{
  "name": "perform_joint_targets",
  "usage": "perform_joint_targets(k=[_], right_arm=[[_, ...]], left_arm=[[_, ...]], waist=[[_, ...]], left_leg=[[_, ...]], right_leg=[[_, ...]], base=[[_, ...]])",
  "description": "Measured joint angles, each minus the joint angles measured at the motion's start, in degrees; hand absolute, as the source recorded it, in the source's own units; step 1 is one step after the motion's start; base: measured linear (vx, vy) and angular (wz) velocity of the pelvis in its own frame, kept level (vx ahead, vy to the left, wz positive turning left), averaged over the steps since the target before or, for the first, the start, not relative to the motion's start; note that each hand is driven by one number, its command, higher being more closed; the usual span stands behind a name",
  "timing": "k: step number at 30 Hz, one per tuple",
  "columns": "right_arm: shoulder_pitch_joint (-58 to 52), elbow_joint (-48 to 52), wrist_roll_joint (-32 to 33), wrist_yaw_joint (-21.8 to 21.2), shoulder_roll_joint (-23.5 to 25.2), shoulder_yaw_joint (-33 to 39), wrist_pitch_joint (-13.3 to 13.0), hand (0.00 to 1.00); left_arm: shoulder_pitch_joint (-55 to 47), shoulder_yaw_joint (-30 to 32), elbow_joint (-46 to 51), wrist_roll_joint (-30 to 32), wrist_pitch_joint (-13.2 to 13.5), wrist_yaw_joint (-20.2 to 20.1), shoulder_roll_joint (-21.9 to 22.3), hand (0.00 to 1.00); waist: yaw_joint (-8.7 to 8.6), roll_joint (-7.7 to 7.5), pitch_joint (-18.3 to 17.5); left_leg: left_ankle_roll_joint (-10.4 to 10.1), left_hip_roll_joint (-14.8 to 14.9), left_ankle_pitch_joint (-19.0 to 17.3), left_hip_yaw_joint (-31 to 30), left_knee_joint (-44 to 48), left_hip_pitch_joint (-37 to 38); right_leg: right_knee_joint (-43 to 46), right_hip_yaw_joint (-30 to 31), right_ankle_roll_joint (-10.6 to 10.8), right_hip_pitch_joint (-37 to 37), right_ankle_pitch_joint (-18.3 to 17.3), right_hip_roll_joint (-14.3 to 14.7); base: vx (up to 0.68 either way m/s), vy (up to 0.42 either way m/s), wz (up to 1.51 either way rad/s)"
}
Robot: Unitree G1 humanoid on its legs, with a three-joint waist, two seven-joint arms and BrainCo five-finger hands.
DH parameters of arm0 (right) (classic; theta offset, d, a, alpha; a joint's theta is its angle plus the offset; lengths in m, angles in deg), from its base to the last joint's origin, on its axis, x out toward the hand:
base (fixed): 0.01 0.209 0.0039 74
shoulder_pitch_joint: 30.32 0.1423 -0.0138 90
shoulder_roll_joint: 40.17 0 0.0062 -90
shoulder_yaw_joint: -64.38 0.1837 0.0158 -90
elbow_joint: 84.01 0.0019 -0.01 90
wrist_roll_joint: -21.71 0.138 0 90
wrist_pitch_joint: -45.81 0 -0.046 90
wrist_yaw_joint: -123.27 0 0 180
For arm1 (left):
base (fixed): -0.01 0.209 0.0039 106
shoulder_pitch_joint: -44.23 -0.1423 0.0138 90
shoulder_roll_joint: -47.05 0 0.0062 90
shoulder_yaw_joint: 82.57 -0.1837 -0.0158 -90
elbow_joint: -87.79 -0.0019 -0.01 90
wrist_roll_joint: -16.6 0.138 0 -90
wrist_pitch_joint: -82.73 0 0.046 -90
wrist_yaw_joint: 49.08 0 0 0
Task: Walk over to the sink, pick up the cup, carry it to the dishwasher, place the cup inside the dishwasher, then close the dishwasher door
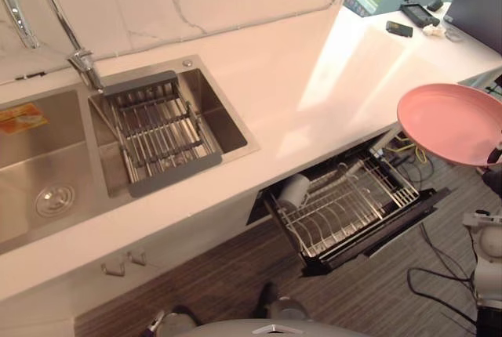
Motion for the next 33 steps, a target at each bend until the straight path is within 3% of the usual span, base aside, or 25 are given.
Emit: perform_joint_targets(k=[4,14,18,33], right_arm=[[-1.8,0.0,0.6,0.0,1.6,0.6,0.1,1.00],[-4.4,-2.8,1.8,2.1,11.3,2.1,1.3,1.00],[-5.5,-3.9,1.7,2.1,12.3,1.9,1.4,1.00],[-1.0,-14.6,1.8,2.0,13.1,-4.6,5.6,1.00]], left_arm=[[0.1,-0.1,0.8,0.0,-0.1,-0.1,0.0,0.00],[0.4,-2.2,1.9,-1.2,-0.2,0.2,-0.5,0.00],[0.9,-2.7,2.0,-1.2,-0.3,0.2,-0.5,0.00],[3.2,-4.6,2.3,-3.4,-0.8,0.2,-0.9,0.00]], waist=[[-0.29,0.44,1.0],[-0.57,0.84,2.9],[-0.49,1.18,3.7],[0.63,2.85,7.1]], left_leg=[[0.2,-1.0,0.1,0.1,-0.9,0.0],[0.4,-2.2,-0.1,0.2,-1.4,0.0],[0.6,-2.8,-0.2,0.2,-1.7,-0.1],[1.8,-5.2,-0.1,-4.1,-1.6,-3.1]], right_leg=[[0.0,0.0,0.3,-0.3,0.2,-0.6],[0.7,0.4,0.6,-1.2,0.4,-1.7],[0.9,0.4,0.8,-1.4,0.5,-1.9],[4.2,-0.5,1.6,-4.2,-0.2,-4.7]], base=[[-0.03,0.081,0.02],[-0.02,0.071,-0.02],[-0.06,0.060,0.01],[-0.05,0.065,0.07]])
